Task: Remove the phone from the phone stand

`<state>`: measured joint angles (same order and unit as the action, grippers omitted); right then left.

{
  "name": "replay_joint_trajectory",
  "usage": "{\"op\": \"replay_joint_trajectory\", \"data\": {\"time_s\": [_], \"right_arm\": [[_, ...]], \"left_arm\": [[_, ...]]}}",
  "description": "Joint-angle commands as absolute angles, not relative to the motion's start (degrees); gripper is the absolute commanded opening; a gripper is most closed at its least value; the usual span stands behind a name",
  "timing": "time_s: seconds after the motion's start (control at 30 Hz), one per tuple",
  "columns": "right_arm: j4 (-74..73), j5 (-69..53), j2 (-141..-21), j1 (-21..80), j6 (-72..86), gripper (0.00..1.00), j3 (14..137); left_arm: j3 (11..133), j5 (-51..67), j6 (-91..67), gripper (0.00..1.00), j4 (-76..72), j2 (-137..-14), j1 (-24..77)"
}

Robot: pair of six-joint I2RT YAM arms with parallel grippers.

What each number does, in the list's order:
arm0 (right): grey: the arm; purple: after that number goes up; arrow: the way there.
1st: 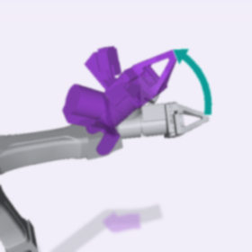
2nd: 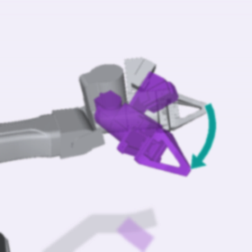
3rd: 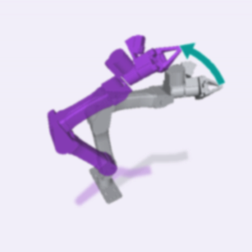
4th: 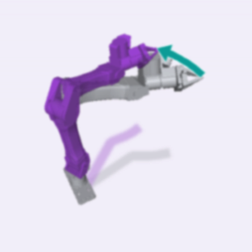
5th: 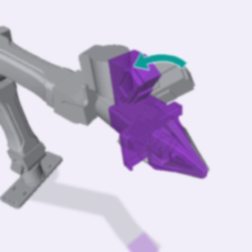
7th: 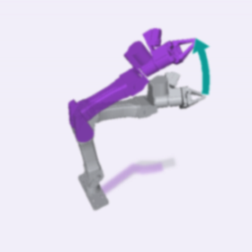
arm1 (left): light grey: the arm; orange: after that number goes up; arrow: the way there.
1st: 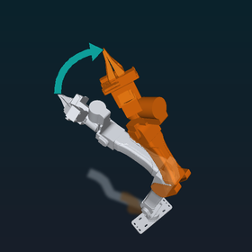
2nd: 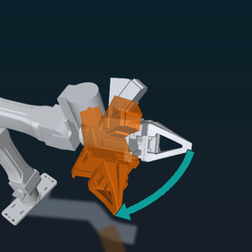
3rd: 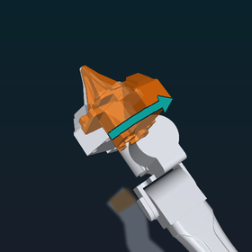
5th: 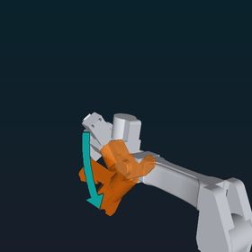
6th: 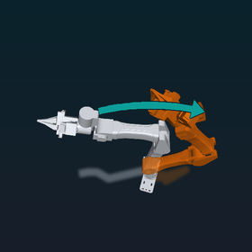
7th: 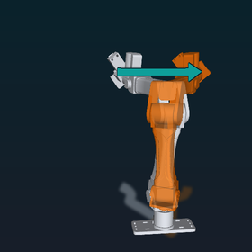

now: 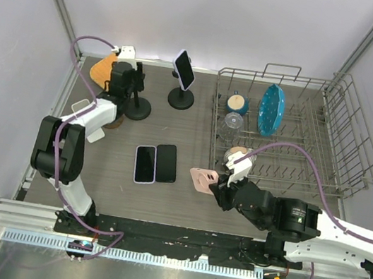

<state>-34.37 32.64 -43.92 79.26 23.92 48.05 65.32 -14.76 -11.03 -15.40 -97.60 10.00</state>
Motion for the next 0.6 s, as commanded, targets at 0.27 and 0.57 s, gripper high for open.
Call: {"op": "replay_joint_trajectory", "data": {"time_s": [0.27, 0.57], "right_arm": [[-33.7, 34.2, -46.5, 79.3, 27.9, 0.01, 54.8], [-35.2, 34.5, -50.4, 79.3, 32.4, 0.01, 58.4]], "left_arm": [[59.9, -11.5, -15.4, 0.98, -22.2, -81.6, 12.7], [51.3, -16.1, -14.1, 1.0, -14.7, -61.7, 25.0]]}}
